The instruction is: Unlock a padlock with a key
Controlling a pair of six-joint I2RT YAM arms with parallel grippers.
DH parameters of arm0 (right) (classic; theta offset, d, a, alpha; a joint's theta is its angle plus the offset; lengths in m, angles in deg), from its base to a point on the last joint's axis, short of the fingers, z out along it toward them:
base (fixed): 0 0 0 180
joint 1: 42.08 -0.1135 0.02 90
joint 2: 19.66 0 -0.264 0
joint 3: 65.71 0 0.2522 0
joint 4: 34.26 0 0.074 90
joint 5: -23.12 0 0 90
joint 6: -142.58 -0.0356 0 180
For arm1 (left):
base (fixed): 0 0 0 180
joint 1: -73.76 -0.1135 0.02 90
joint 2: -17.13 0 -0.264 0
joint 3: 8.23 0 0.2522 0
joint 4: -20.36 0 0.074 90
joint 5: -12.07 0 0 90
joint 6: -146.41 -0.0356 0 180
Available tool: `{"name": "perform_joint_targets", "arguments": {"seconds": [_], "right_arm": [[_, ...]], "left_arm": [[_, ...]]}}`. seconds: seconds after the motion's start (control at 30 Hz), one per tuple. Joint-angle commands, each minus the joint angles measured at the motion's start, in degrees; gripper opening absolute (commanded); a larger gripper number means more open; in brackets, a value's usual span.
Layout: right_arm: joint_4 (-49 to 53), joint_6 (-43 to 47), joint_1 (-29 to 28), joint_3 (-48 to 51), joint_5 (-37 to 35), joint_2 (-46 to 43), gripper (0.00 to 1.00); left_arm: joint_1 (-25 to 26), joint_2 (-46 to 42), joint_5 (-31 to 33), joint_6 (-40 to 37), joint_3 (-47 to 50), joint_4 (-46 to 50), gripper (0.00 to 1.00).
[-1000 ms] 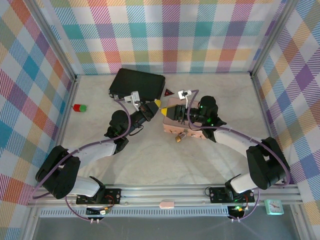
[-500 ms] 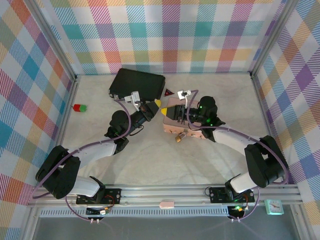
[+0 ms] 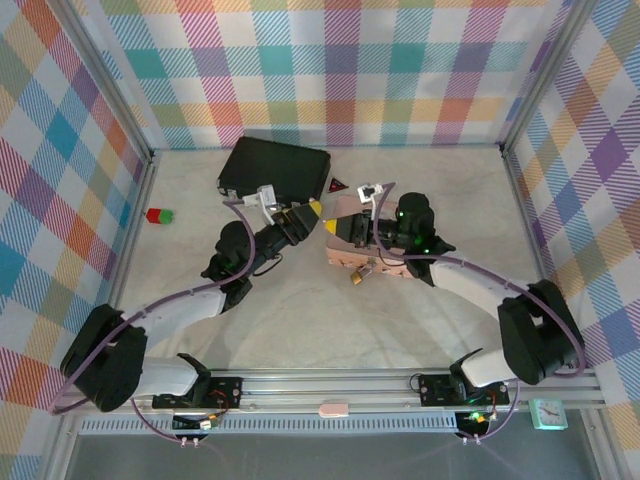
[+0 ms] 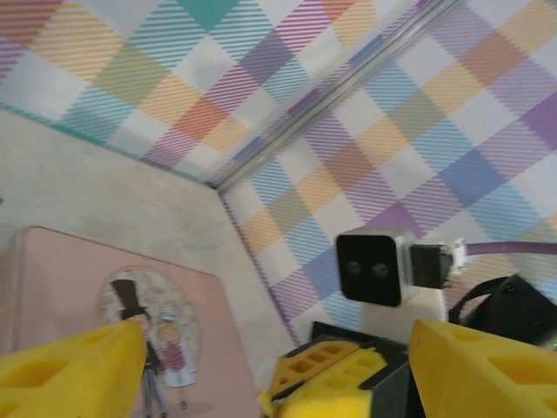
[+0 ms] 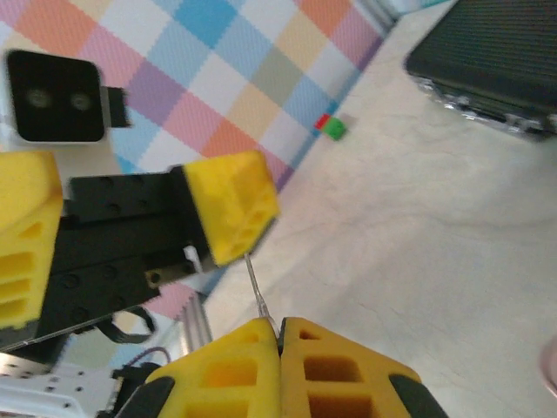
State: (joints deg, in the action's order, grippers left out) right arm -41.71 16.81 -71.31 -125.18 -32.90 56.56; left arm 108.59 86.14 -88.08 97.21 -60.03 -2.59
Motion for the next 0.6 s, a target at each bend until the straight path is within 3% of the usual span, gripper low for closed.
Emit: {"name": "perform_joint_targets", "arguments": {"seconds": [0.0, 0.17, 0.27, 0.37, 0.57], "right_arm": [[19.25, 8.16, 0.15, 0.54, -9.7, -4.54, 0.0], [38.06, 10.45, 0.15, 2.69, -25.09, -12.0, 0.0], [44.34, 9.88, 0.23, 5.12, -31.64, -17.85, 0.0], [47.53, 9.43, 0.44, 7.81, -35.41, -23.92, 0.0], [48.11, 9.79, 1.37, 10.7, -35.87, -29.7, 0.0]], "left_arm": [[-0.16, -0.94, -0.25, -9.72, -4.05, 18.69, 0.79], [2.07, 4.56, -8.19, -13.07, -6.45, 28.3, 0.73], [6.81, 8.28, -5.71, -16.63, -8.72, 34.68, 0.72], [11.12, 13.46, -2.67, -19.12, -10.76, 36.9, 0.72], [13.23, 27.38, -2.24, -21.94, -17.96, 38.82, 0.67]]}}
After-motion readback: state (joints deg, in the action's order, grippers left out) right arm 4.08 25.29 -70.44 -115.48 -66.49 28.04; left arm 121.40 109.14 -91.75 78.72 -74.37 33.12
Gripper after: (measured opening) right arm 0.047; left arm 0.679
